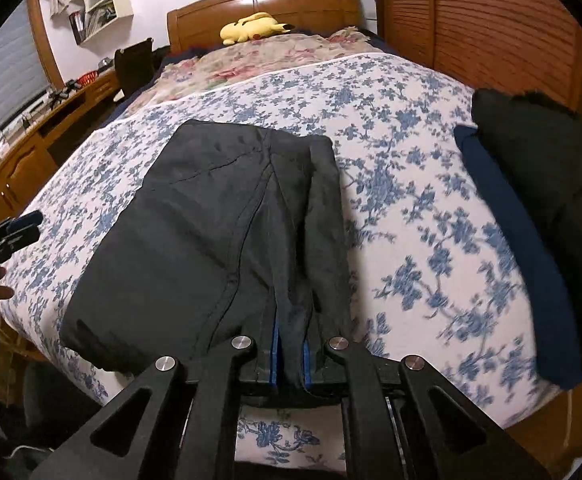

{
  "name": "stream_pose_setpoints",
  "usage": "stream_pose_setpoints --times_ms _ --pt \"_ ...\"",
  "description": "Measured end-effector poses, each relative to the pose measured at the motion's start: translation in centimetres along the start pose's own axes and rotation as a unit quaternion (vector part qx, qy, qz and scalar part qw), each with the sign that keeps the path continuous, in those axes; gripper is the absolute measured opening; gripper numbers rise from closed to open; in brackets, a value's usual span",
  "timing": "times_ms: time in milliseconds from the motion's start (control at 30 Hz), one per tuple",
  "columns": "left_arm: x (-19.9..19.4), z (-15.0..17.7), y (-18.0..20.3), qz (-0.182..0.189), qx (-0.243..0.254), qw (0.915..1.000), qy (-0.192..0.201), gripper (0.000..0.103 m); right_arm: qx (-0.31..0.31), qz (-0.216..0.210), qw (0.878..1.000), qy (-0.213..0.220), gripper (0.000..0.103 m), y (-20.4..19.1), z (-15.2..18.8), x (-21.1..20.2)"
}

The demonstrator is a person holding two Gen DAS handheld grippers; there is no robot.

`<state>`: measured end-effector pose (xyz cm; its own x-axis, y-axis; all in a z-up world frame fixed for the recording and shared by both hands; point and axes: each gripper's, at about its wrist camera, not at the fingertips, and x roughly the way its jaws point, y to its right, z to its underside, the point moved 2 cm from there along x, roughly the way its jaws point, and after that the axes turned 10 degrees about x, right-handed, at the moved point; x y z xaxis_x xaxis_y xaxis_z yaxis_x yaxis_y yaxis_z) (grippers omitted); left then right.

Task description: Fold large clothes

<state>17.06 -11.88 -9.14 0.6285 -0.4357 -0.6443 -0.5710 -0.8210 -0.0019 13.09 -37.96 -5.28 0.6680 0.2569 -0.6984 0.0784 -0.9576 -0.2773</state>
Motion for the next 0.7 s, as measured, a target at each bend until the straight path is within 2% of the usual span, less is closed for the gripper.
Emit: stream_pose_setpoints --times_ms 133,200,233,300,400,567,700 --pt "1.8 -1.2 -0.2 -0.001 0.0 1.0 -0.003 0.051 -0.026 0.022 0.999 0.008 0.016 -0.2 0.4 -0.3" --pt "2.8 -1.8 -0.4 -0.002 0.0 1.0 -0.005 0.051 -0.039 0.045 0.998 0.01 0.03 -0.7 -0.3 0.3" --pt "3.4 -2.3 -0.6 -0.002 0.0 1.0 -0.005 0.051 -0.042 0.051 0.998 0.014 0.034 -0.8 -0.5 0.5" --pt "4.5 -2.9 -0.9 -0.002 0.0 1.0 -0.007 0.051 -0.043 0.056 0.997 0.021 0.048 -1.3 -0.5 0.7" --pt "6.4 -3.9 -1.5 0.0 0.001 0.9999 -0.011 0.051 -0.031 0.059 0.998 0.016 0.064 -1.2 -0.4 0.9" --pt "9.9 -5.5 -2.8 -0.008 0.008 0.9997 -0.023 0.051 -0.007 0.052 0.999 -0.012 0.075 -0.4 0.3 2.9" --pt "12.8 -6.5 -4.6 -0.01 0.002 0.9994 -0.033 0.051 0.009 0.041 0.999 -0.023 0.078 -0.1 0.3 4.1"
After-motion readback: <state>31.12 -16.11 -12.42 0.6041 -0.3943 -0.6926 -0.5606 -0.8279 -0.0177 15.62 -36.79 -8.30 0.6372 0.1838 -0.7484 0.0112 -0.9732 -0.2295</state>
